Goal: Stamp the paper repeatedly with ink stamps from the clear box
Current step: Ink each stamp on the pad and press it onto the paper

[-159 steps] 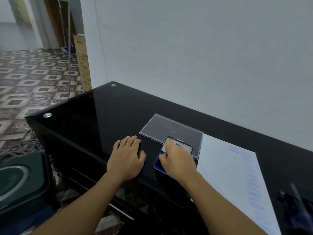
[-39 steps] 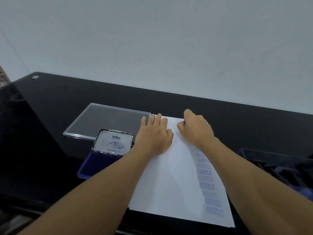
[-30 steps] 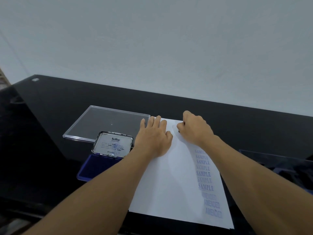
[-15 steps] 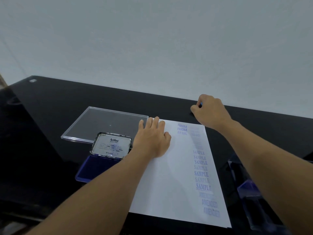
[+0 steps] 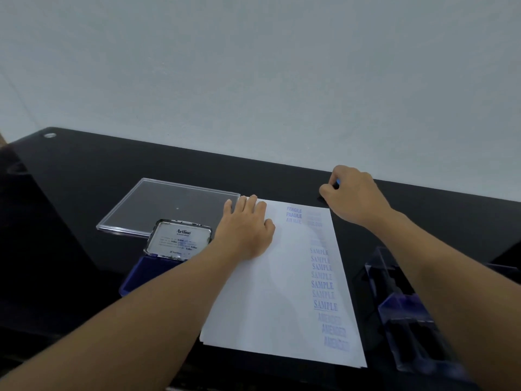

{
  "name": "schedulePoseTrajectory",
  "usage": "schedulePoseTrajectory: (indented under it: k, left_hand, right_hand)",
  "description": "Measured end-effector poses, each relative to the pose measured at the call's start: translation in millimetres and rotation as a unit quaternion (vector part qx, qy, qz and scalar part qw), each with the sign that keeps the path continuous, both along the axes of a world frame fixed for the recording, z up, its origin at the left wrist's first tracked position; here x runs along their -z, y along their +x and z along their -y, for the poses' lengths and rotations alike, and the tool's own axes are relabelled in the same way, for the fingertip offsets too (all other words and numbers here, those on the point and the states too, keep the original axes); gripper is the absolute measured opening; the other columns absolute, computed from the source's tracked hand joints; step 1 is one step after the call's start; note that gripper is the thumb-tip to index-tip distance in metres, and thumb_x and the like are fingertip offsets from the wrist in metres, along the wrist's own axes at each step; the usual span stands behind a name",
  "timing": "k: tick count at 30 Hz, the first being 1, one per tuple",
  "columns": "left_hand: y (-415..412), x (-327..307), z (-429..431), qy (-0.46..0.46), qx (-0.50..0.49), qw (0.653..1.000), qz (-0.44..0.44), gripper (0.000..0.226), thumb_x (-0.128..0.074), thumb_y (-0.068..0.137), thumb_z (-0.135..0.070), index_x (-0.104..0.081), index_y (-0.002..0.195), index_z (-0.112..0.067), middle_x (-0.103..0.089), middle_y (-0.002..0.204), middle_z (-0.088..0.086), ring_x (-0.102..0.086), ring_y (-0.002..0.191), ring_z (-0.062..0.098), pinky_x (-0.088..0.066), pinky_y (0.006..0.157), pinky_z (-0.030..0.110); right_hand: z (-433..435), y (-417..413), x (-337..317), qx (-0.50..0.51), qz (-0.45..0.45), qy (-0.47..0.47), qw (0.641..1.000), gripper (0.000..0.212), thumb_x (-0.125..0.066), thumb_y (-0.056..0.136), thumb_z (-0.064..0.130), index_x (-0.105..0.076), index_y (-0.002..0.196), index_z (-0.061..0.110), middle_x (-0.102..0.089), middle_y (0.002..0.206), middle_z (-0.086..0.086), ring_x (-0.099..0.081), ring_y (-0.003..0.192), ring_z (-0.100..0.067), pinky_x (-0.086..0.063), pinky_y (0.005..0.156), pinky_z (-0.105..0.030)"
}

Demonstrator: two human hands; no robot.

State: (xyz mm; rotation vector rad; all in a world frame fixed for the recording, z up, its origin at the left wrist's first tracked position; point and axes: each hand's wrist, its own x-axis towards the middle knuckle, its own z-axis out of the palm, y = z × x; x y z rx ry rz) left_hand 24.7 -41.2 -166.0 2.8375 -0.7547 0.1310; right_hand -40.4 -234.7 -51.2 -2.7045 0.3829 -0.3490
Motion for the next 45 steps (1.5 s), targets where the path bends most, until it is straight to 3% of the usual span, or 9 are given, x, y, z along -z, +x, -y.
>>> schedulePoseTrajectory:
  k: [7,11,16,22,27,30,36,41,45]
  left_hand:
    - [-6.7,-39.9,-4.8,-0.039,0.016,0.999,-0.005,0.05,-0.027,0.092,-0.035,-0.047,0.13,-0.01,-0.045,0.138,0.005,-0.035,0.132,0.027,-0.029,0.11,0.049]
    - [-16.2,-68.9,-16.0,-0.05,0.026,0.998,-0.013,0.039,-0.035,0.097,-0.032,-0.048,0.128,-0.011,-0.048,0.129,0.001,-0.038,0.127,0.025,-0.034,0.105,0.044]
    - [-41.4,-99.0,-42.1,-0.061,0.025,0.998,-0.006,0.044,-0.035,0.099,-0.033,-0.044,0.137,-0.012,-0.045,0.143,0.002,-0.034,0.133,0.022,-0.032,0.109,0.042]
    - [-75.3,-115.4,-87.1,-0.079,0.006,0.997,0.001,0.047,-0.038,0.099,-0.03,-0.04,0.143,-0.012,-0.04,0.149,0.003,-0.031,0.137,0.022,-0.031,0.112,0.041]
    - [-90.7,-106.3,-132.1,-0.106,-0.021,0.994,0.015,0.044,-0.042,0.097,-0.034,-0.047,0.134,-0.011,-0.05,0.14,0.005,-0.041,0.128,0.023,-0.036,0.107,0.044]
    - [-97.5,-96.2,-159.7,-0.118,-0.045,0.992,-0.01,0.048,-0.04,0.097,-0.037,-0.048,0.137,-0.012,-0.049,0.142,0.005,-0.04,0.132,0.023,-0.035,0.11,0.046]
    - [-102.7,-67.4,-203.8,-0.106,-0.113,0.988,-0.03,0.036,-0.044,0.098,-0.034,-0.053,0.126,-0.014,-0.054,0.134,0.003,-0.044,0.125,0.022,-0.037,0.104,0.039]
    - [-99.3,-44.3,-228.6,-0.106,-0.151,0.982,-0.044,0.035,-0.045,0.097,-0.036,-0.055,0.122,-0.013,-0.056,0.131,0.004,-0.047,0.122,0.024,-0.039,0.102,0.042]
    - [-93.6,-26.9,-241.8,-0.095,-0.168,0.981,-0.026,0.045,-0.044,0.097,-0.038,-0.052,0.133,-0.013,-0.053,0.138,0.002,-0.043,0.129,0.022,-0.036,0.108,0.045]
  right_hand:
    - [0.8,-33.9,-29.8,-0.008,0.015,-0.009,1.0,0.015,-0.055,0.093,0.028,-0.056,0.086,0.015,-0.063,0.088,-0.003,-0.063,0.077,-0.025,-0.053,0.067,-0.039]
    - [-7.5,-53.2,-47.0,-0.016,0.02,-0.014,1.0,0.015,-0.054,0.094,0.028,-0.056,0.087,0.015,-0.063,0.09,-0.003,-0.063,0.078,-0.024,-0.053,0.069,-0.039]
    - [-27.8,-79.0,-65.0,-0.033,0.036,-0.016,0.999,0.015,-0.054,0.094,0.028,-0.055,0.084,0.016,-0.066,0.091,-0.004,-0.064,0.083,-0.024,-0.053,0.071,-0.039]
    - [-66.0,-101.1,-68.1,-0.056,0.049,0.014,0.997,0.015,-0.054,0.093,0.026,-0.056,0.085,0.014,-0.065,0.085,-0.005,-0.053,0.063,-0.019,-0.046,0.058,-0.033]
    - [-107.9,-107.8,-58.4,-0.084,0.059,0.067,0.992,0.014,-0.057,0.092,0.024,-0.057,0.085,0.012,-0.064,0.08,-0.003,-0.052,0.063,-0.017,-0.044,0.058,-0.031]
    - [-134.2,-106.3,-46.2,-0.1,0.06,0.089,0.989,0.015,-0.058,0.091,0.024,-0.057,0.084,0.01,-0.064,0.081,-0.002,-0.054,0.068,-0.018,-0.044,0.059,-0.032]
    - [-181.5,-97.9,-15.8,-0.139,0.033,0.103,0.984,0.017,-0.056,0.088,0.025,-0.051,0.077,0.012,-0.059,0.074,-0.002,-0.052,0.066,-0.019,-0.042,0.057,-0.034]
    - [-206.1,-87.6,3.5,-0.158,-0.001,0.091,0.983,0.017,-0.055,0.088,0.026,-0.052,0.079,0.013,-0.062,0.077,-0.004,-0.059,0.072,-0.025,-0.047,0.06,-0.037]
    - [-217.9,-77.7,14.6,-0.168,-0.018,0.07,0.983,0.016,-0.054,0.089,0.025,-0.051,0.08,0.013,-0.062,0.075,-0.005,-0.055,0.065,-0.022,-0.044,0.057,-0.034]
